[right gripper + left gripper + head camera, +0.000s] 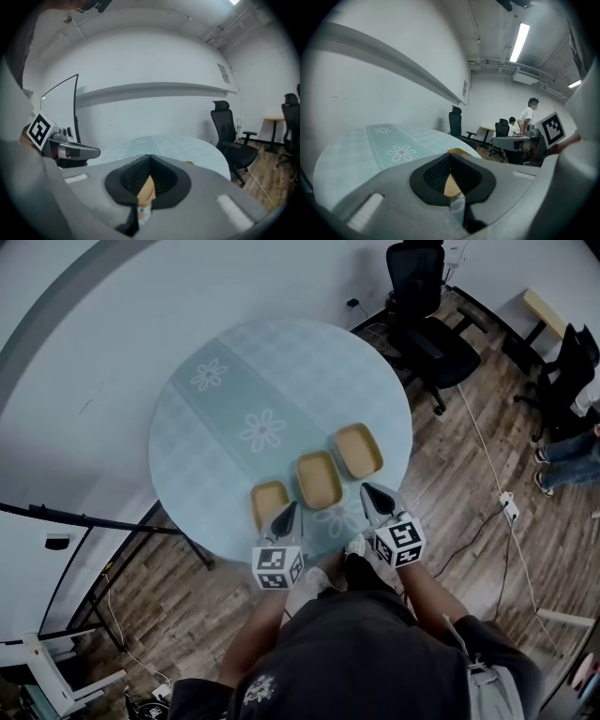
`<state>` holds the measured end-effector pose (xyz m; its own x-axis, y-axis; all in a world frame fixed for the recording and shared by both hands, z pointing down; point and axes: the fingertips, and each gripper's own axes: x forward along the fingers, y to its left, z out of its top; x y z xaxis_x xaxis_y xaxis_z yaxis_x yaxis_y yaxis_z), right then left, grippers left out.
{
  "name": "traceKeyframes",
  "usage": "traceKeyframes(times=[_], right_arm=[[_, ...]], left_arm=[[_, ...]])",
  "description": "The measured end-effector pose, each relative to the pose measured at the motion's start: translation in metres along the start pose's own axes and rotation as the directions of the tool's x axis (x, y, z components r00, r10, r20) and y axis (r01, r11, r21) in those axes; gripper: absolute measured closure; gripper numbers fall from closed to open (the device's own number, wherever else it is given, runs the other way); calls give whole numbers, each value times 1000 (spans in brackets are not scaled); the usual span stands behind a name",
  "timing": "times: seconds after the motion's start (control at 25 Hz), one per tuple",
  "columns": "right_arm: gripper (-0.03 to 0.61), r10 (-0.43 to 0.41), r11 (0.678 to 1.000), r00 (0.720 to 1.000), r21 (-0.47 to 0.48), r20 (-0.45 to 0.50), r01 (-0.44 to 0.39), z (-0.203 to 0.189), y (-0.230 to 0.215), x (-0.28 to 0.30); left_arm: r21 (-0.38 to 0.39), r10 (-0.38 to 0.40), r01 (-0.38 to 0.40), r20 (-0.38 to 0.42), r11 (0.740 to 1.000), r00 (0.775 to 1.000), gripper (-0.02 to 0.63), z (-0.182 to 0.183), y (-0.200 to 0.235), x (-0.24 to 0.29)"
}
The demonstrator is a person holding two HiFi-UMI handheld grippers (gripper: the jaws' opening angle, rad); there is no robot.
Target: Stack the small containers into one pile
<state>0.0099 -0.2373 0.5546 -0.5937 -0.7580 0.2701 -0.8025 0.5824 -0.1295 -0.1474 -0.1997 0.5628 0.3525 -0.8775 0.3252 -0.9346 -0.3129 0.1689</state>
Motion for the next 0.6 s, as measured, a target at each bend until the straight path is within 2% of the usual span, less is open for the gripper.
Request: traceKeyframes(times=[0.16, 0.32, 0.48, 0.6], right_arm=[[578, 15, 999, 999, 33, -28, -14, -11, -13, 10], [578, 19, 1000, 996, 0, -84, -19, -25, -28, 16], [578, 12, 1000, 993, -26, -118, -15, -39, -40, 17], [578, 9, 1000, 994, -14, -112, -11, -45, -47, 19]], left_arm=[[31, 11, -10, -25, 999, 1000, 607, -7, 0, 13], [56, 5, -3, -38, 998, 999, 607, -11, -11, 25], [28, 5, -3, -62, 1000, 998, 607, -23, -18, 33], [-26, 11, -13, -71, 1000, 997, 607, -28, -17, 34]])
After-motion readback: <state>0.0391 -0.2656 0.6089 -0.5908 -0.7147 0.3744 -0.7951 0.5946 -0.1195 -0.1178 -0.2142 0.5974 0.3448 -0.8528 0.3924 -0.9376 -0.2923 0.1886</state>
